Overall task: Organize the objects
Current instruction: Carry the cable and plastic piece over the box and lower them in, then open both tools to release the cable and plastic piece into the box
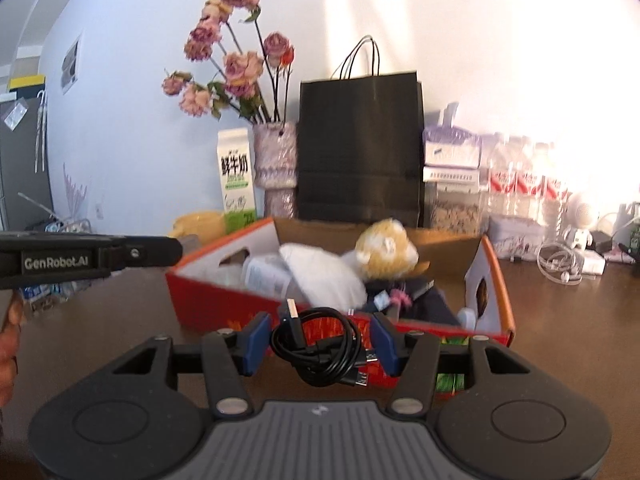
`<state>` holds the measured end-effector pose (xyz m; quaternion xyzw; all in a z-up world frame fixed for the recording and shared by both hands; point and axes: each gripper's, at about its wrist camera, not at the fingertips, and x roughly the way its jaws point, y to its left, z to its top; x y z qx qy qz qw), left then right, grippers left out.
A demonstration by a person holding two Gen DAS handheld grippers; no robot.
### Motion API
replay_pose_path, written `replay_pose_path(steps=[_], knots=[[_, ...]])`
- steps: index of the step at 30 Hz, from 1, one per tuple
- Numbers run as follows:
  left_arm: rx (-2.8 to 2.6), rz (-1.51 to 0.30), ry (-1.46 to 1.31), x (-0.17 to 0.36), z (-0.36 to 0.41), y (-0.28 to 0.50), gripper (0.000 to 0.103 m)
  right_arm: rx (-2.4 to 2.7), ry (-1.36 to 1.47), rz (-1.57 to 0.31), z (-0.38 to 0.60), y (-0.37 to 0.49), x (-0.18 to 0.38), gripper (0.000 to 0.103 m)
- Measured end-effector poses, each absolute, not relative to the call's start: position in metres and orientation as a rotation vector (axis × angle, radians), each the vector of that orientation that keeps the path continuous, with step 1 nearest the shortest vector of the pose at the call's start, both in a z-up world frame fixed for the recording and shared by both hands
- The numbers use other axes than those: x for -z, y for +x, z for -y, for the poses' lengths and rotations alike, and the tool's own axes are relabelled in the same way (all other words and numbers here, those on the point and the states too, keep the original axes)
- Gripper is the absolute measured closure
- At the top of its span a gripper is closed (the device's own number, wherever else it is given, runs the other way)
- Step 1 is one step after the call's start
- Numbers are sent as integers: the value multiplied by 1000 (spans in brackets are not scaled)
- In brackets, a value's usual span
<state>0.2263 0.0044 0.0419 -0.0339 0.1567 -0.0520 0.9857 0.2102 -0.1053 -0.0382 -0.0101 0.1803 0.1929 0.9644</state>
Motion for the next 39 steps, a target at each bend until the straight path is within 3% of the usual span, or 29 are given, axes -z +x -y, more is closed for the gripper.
replay_pose_path(steps=[13,25,29,30,31,32,33,39], knots=[[112,-276,-98,-53,6,291,97,-297,20,-290,114,272,4,50],[72,-361,-97,-25,-10,348,97,-284,73,-366,139,321,30,49],[61,-369,-100,-22,-13,350,95,-275,69,-378,139,323,33,44],[53,-370,-105,-21,-15,350,89,-272,70,-379,139,323,33,32],[43,-375,-109,-21,-17,350,63,-268,69,-378,139,322,33,14],[27,-378,-114,-21,-19,351,41,-260,70,-374,140,321,34,7],[1,-371,-117,-21,-21,350,3,-257,72,-372,140,320,34,2],[-65,-351,-114,-25,-26,344,0,-240,63,-388,140,320,36,0]])
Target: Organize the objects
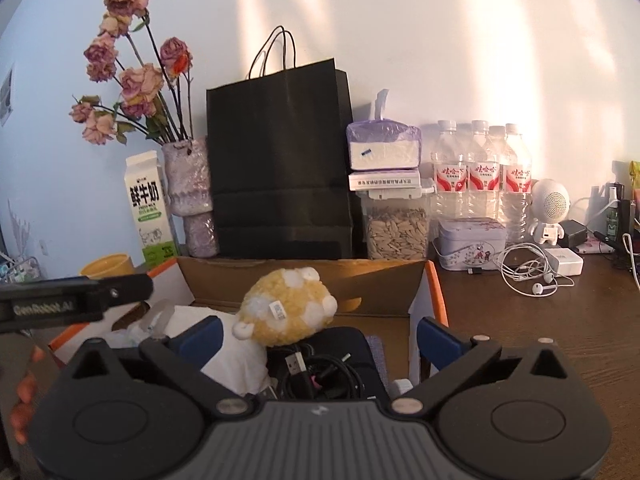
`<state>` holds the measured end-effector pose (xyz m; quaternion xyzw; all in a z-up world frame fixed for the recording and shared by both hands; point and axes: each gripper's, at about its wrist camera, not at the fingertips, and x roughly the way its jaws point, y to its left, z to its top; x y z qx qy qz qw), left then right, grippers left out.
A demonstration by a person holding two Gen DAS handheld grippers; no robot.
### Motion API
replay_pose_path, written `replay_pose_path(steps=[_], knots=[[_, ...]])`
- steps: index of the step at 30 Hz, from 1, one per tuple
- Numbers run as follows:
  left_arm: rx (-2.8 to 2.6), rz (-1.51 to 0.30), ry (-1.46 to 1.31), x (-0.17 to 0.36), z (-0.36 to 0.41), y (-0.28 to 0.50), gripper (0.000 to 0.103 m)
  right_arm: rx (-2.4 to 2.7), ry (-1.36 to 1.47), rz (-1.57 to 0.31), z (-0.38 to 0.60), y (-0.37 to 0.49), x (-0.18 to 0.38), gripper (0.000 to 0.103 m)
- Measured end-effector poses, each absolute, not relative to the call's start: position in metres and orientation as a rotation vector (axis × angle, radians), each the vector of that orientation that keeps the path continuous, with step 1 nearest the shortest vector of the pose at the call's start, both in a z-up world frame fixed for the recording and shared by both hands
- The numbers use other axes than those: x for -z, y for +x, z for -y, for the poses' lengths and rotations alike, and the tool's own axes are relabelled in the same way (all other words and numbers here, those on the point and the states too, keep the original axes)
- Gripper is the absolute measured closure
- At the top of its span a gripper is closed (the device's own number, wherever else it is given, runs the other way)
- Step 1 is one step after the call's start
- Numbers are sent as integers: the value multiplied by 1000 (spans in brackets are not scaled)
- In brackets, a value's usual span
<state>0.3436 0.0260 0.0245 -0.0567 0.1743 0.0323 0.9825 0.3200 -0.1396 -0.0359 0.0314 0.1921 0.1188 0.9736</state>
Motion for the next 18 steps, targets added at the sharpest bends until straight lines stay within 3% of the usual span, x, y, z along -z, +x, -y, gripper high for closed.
replay_pose_path(steps=[18], knots=[[-25,-369,-117,-35,-36,268,0,-284,18,-377,124,262,15,0]])
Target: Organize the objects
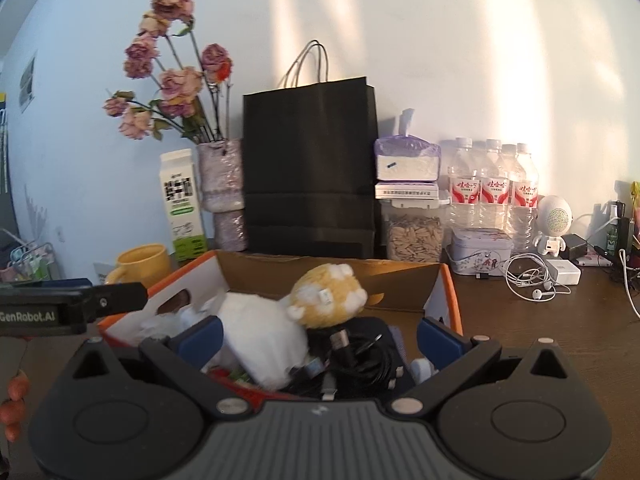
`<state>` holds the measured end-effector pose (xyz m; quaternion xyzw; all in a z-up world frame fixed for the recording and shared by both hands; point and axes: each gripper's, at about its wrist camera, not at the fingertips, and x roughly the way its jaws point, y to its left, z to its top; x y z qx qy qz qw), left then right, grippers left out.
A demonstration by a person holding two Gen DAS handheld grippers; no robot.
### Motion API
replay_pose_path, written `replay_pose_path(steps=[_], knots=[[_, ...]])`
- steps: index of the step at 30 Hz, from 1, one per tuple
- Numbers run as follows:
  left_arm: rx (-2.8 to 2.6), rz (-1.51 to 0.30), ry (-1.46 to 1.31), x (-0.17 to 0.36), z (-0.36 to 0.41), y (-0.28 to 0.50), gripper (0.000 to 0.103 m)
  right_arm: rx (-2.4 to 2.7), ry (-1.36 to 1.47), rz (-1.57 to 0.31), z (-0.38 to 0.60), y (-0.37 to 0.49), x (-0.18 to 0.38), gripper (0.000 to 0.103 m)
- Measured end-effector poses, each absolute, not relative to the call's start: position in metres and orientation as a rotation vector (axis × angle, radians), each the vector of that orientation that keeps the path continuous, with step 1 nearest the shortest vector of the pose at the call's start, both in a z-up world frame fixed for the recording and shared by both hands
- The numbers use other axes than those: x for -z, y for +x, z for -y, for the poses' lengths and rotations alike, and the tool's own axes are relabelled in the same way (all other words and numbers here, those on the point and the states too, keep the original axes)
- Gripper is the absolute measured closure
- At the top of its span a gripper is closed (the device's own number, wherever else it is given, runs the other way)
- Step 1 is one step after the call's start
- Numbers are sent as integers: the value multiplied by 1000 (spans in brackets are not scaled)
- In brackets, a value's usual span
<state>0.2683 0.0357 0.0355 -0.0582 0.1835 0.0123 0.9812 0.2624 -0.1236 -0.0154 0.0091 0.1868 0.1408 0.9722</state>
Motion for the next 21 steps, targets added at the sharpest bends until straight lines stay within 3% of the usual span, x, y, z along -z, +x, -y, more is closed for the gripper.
replay_pose_path(steps=[21], knots=[[-47,-473,-78,-28,-34,164,0,-279,49,-473,123,164,23,0]])
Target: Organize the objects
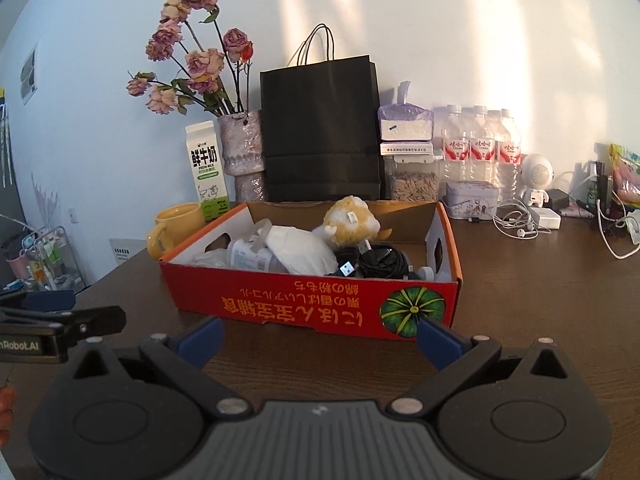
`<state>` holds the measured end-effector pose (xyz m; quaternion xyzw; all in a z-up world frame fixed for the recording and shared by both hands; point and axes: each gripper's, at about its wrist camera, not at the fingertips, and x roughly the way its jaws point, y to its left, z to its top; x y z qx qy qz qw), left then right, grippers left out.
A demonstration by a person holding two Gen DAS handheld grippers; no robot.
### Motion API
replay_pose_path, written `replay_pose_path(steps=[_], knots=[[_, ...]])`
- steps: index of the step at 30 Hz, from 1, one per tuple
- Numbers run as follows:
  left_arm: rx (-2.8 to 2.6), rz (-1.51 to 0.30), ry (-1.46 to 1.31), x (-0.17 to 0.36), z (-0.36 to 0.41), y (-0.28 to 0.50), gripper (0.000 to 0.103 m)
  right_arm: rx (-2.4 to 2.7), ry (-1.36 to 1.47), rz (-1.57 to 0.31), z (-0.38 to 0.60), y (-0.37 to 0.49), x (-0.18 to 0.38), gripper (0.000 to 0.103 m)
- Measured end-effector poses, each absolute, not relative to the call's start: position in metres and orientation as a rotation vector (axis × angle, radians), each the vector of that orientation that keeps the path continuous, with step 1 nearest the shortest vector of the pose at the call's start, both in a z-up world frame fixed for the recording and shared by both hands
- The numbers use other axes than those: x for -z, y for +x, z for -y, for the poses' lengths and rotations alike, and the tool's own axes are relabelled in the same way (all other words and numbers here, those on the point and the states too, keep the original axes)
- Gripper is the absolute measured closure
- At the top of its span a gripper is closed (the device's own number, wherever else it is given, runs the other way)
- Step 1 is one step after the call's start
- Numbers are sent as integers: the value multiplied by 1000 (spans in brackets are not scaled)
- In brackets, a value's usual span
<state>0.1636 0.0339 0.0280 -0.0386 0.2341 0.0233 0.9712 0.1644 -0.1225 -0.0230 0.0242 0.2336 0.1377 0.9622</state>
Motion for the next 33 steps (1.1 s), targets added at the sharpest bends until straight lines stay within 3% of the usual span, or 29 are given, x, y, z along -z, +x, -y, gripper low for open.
replay_pose_path(steps=[33], knots=[[-46,-472,-58,-31,-26,159,0,-285,45,-470,124,158,20,0]])
